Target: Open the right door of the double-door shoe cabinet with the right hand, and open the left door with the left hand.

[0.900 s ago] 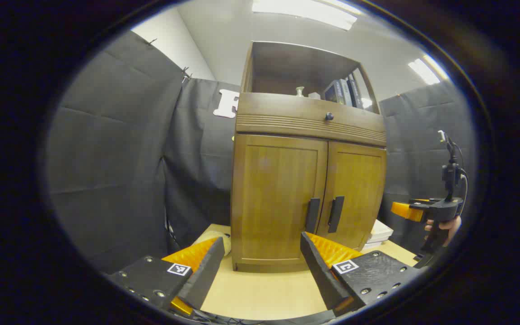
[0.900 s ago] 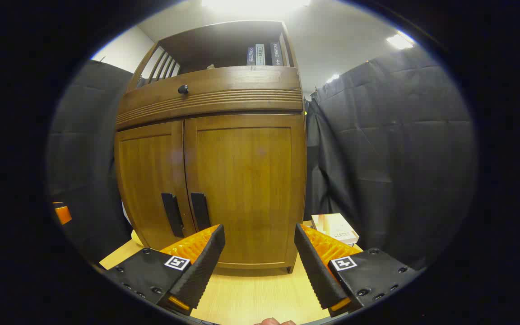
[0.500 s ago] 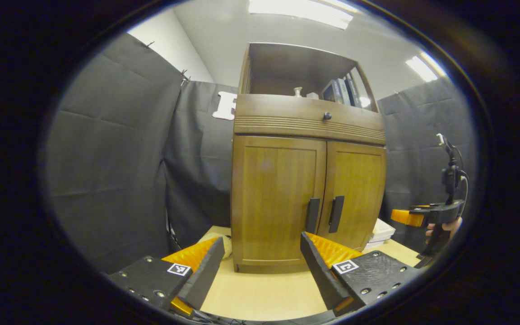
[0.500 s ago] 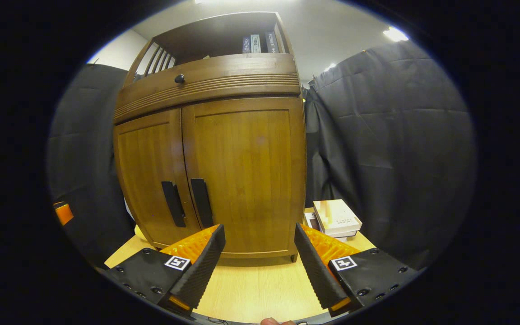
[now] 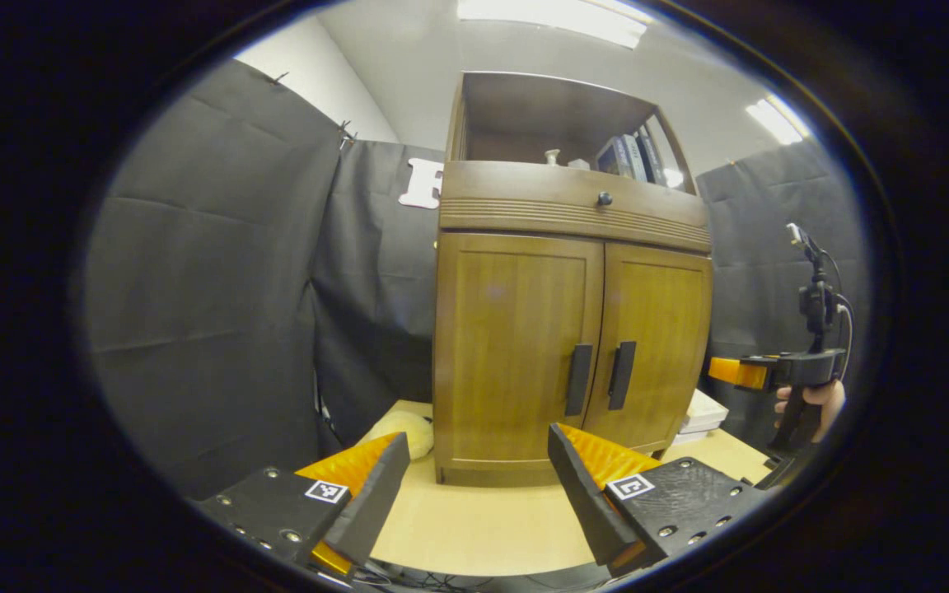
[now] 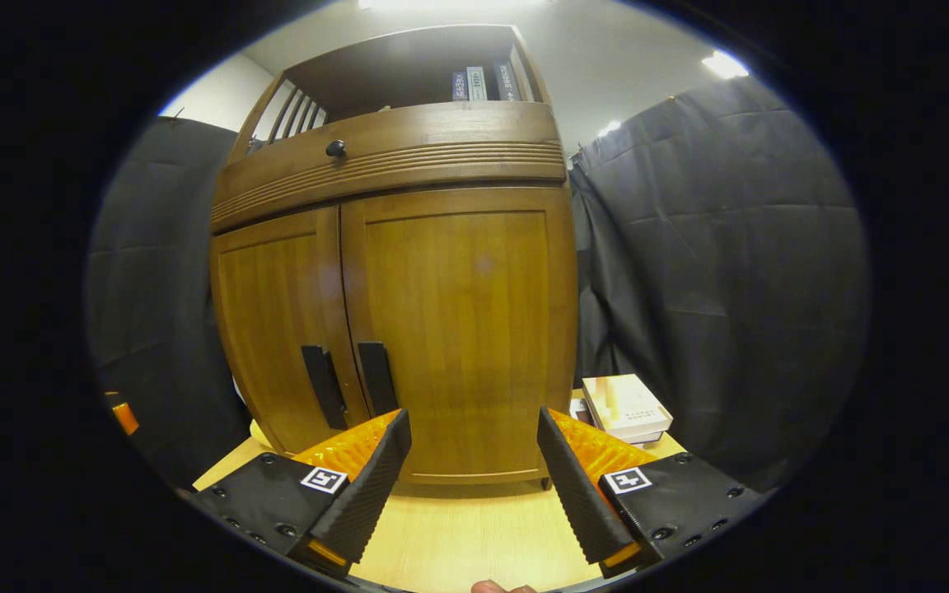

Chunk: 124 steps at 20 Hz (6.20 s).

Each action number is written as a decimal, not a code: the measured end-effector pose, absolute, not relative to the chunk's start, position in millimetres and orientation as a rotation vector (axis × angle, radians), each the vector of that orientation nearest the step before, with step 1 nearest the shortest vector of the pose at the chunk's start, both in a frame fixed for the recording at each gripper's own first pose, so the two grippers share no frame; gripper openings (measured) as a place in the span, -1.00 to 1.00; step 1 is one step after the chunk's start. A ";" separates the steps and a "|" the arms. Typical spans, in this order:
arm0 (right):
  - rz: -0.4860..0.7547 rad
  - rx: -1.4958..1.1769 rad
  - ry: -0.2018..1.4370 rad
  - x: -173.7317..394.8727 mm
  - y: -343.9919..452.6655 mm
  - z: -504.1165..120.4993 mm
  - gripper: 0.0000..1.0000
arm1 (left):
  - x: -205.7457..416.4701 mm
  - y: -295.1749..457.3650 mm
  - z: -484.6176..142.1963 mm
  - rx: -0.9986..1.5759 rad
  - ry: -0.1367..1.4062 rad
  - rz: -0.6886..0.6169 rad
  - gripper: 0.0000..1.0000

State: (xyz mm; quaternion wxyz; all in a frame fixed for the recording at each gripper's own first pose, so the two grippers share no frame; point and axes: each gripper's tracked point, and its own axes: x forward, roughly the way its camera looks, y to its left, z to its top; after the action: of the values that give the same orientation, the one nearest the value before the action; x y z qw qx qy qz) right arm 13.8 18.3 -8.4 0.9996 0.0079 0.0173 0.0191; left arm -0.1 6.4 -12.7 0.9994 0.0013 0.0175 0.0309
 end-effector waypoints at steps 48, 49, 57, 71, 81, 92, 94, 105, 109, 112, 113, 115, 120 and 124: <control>0.097 -0.024 0.102 175.5 132.2 -33.0 -0.72 | -27.3 28.6 -20.4 -0.061 0.104 0.183 1.00; 0.098 -0.035 0.096 171.8 130.0 -30.2 -0.84 | -28.5 26.0 -17.9 -0.056 0.100 0.181 1.00; 0.147 -0.064 0.093 141.3 124.1 -32.6 -0.78 | -32.1 17.8 -16.3 -0.036 0.100 0.166 1.00; 0.243 -0.079 0.056 52.9 75.6 -41.0 -0.79 | -31.2 -44.4 -30.4 -0.007 0.129 0.039 1.00; 0.204 -0.062 0.056 -1.1 10.9 -45.3 -0.79 | -16.1 -112.3 -40.1 0.025 0.155 -0.106 1.00; 0.207 -0.076 0.084 -23.3 -45.7 -48.6 -0.80 | 3.6 -172.0 -39.8 0.042 0.163 -0.183 1.00; 0.204 -0.066 0.090 -26.5 -61.3 -48.7 -0.85 | 8.8 -180.7 -41.3 0.040 0.167 -0.187 1.00; 0.205 -0.054 0.076 -20.6 -157.9 -43.8 -0.82 | 34.6 -234.7 -34.6 0.052 0.177 -0.141 1.00; 0.287 0.029 0.092 -16.7 -163.5 -44.6 -0.85 | 48.7 -256.5 -29.2 0.058 0.186 -0.105 1.00; 0.303 0.009 0.108 -17.0 -164.0 -46.0 -0.87 | 57.2 -261.6 -24.9 0.059 0.201 -0.056 0.95; 0.308 0.006 0.106 -17.4 -164.6 -44.9 -0.82 | 58.8 -257.5 -26.4 0.059 0.208 -0.033 0.95; 0.301 0.027 0.105 -17.4 -165.0 -45.6 -0.82 | 62.5 -259.2 -22.7 0.030 0.193 -0.035 1.00; 0.204 0.046 0.108 -36.9 -170.3 -51.0 -0.82 | 72.6 -262.1 -20.6 0.097 0.192 -0.156 1.00; 0.078 0.037 0.106 -65.2 -181.1 -54.9 -0.82 | 76.3 -255.2 -14.0 0.080 0.190 -0.240 1.00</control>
State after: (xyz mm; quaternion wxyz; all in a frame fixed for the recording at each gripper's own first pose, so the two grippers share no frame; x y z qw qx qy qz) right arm -65.2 -181.1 -54.9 0.9977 0.0183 0.0529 0.0388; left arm 76.3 -255.2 -14.0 0.9875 0.0401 0.0945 -0.1194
